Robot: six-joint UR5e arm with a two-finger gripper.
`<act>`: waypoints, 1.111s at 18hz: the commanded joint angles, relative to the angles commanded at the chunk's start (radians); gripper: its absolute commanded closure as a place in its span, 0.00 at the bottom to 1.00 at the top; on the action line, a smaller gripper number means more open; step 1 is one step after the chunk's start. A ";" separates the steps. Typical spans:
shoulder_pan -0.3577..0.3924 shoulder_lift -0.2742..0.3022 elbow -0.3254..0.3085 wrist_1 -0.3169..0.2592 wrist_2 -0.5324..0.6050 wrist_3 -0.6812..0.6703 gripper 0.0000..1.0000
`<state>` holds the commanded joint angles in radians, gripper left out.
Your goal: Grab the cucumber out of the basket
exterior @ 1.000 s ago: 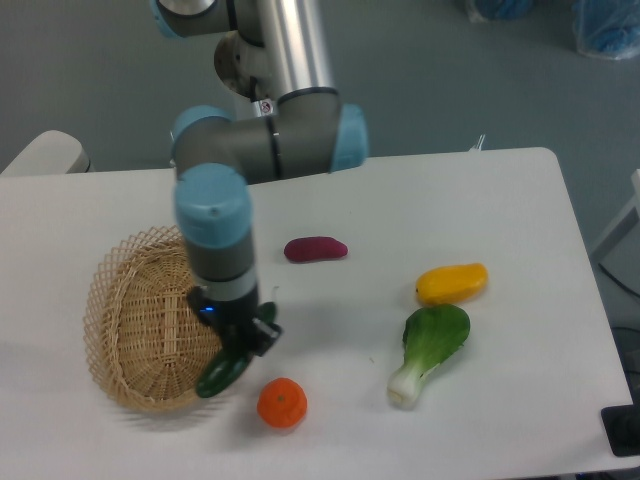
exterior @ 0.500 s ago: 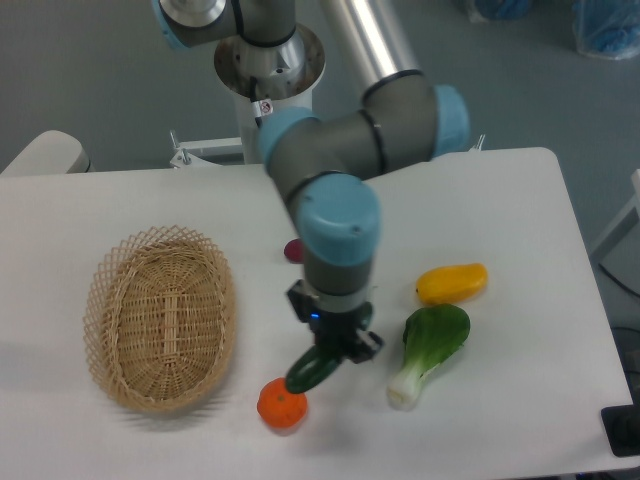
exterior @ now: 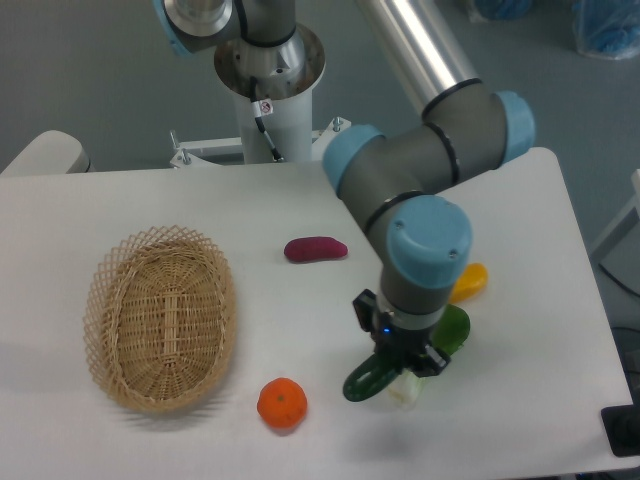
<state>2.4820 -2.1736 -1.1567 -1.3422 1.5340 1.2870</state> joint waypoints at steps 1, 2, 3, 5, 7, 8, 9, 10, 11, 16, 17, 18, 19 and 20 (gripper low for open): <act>0.000 -0.002 0.002 -0.002 0.000 0.000 0.75; 0.000 -0.002 0.000 -0.002 0.002 0.000 0.75; 0.000 -0.002 0.002 -0.002 0.002 0.000 0.75; 0.000 -0.005 0.003 0.000 0.002 0.000 0.75; 0.000 -0.005 0.003 0.000 0.005 0.000 0.75; 0.000 -0.006 0.003 0.000 0.005 0.000 0.74; 0.000 -0.006 0.002 0.001 0.005 0.000 0.74; 0.000 -0.006 0.002 0.001 0.005 0.000 0.74; -0.002 -0.006 0.000 0.003 0.008 0.002 0.74; -0.003 -0.006 0.000 0.006 0.025 0.012 0.74; -0.003 -0.006 0.000 0.008 0.025 0.012 0.74; -0.003 -0.006 0.000 0.008 0.025 0.012 0.74; -0.003 -0.006 0.000 0.008 0.025 0.012 0.74; -0.003 -0.006 0.000 0.008 0.025 0.012 0.74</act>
